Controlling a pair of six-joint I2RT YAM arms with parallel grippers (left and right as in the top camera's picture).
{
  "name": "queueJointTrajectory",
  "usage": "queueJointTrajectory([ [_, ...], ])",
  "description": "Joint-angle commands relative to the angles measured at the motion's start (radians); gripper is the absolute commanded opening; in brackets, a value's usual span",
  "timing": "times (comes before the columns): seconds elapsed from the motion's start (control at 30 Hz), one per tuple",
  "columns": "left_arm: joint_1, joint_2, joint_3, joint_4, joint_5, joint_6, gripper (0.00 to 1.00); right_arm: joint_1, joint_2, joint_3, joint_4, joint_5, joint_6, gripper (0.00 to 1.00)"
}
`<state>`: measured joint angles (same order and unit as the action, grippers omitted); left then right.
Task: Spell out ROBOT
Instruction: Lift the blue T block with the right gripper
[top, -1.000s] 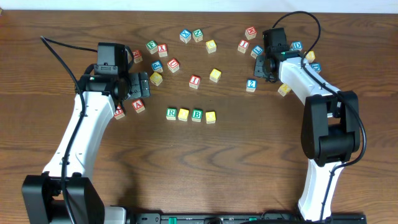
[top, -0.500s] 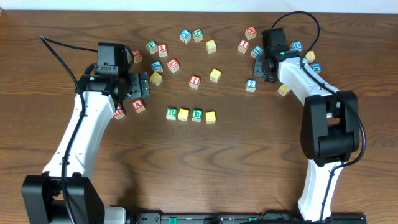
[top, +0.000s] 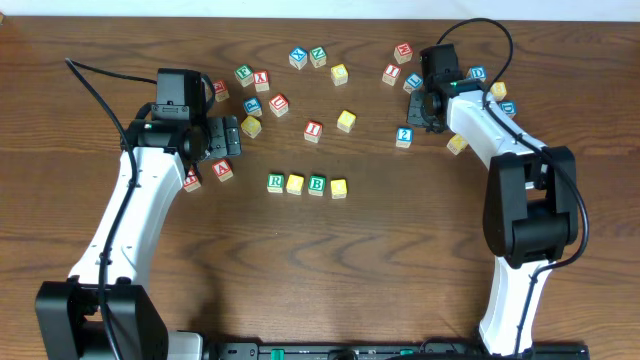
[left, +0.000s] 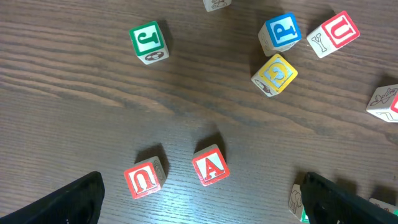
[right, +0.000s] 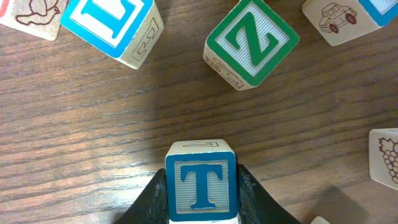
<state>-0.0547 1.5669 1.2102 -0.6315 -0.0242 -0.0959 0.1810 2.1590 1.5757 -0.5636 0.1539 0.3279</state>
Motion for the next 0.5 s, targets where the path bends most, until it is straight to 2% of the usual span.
queueJointTrajectory([
  [0.0,0.004,-0.002,-0.010,-0.004,0.006,0.014,0.99,0.015,-0.085,0.027,-0.002,0.024,0.001,0.24],
  [0.3,0.004,-0.002,-0.010,-0.004,0.006,0.014,0.99,0.016,-0.198,0.027,-0.023,0.035,0.000,0.23],
  [0.47,0.004,-0.002,-0.010,-0.004,0.006,0.014,0.99,0.020,-0.253,0.027,-0.090,0.044,0.001,0.21],
])
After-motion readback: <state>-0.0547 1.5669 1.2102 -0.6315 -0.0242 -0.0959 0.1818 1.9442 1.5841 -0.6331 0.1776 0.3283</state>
